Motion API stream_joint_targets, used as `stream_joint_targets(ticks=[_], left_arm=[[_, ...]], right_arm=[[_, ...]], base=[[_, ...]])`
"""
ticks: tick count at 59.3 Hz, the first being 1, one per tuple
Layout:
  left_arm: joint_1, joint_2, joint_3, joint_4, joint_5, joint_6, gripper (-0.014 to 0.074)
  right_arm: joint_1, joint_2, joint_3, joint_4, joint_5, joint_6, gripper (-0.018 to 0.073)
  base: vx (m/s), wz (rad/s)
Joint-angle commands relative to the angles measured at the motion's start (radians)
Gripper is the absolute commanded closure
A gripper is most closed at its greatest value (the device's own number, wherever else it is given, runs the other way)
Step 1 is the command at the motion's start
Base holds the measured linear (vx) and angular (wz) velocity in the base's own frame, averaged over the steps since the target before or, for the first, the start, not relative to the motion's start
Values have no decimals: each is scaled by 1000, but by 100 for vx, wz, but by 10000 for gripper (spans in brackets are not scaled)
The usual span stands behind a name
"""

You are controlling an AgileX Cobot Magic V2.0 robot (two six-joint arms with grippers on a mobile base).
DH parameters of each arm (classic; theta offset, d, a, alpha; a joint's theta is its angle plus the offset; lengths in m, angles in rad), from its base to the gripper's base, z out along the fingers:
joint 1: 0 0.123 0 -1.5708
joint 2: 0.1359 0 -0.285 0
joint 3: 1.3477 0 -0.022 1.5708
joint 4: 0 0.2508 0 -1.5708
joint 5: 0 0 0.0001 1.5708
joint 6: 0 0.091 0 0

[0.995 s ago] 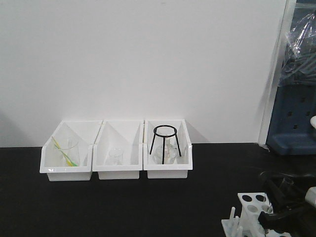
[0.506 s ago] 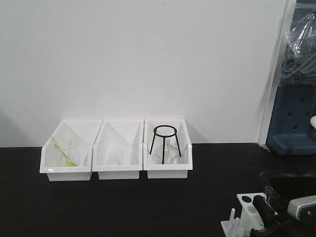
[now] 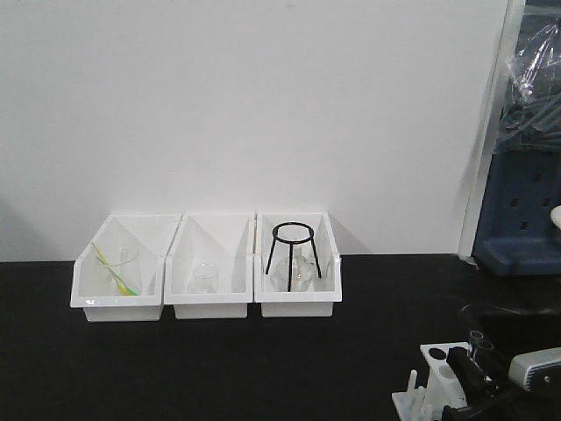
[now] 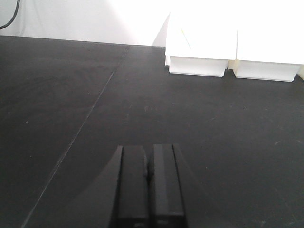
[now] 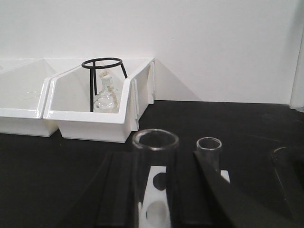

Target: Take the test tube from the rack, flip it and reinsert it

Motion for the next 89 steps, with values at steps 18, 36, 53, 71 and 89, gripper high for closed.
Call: stream_joint_targets(ticks=[18,36,53,71,89], left_arm=[[2,-3,2,-4,-85,0,603],[2,-3,2,-4,-85,0,603],[2,-3,2,-4,-85,0,603],[2,-3,2,-4,-85,0,603],[2,-3,2,-4,-85,0,603]], right_arm=[[-1,-59,-19,-1,-180,-14,15],[-1,-354,-19,-16,-75,50,66],[-1,-790,-19,-37,454,164,326],[-1,-1041,-19,-52,903,188,573],[-1,-1101,-19,-52,994,188,572]], base=[[0,0],[0,0],[0,0],[0,0],[0,0]])
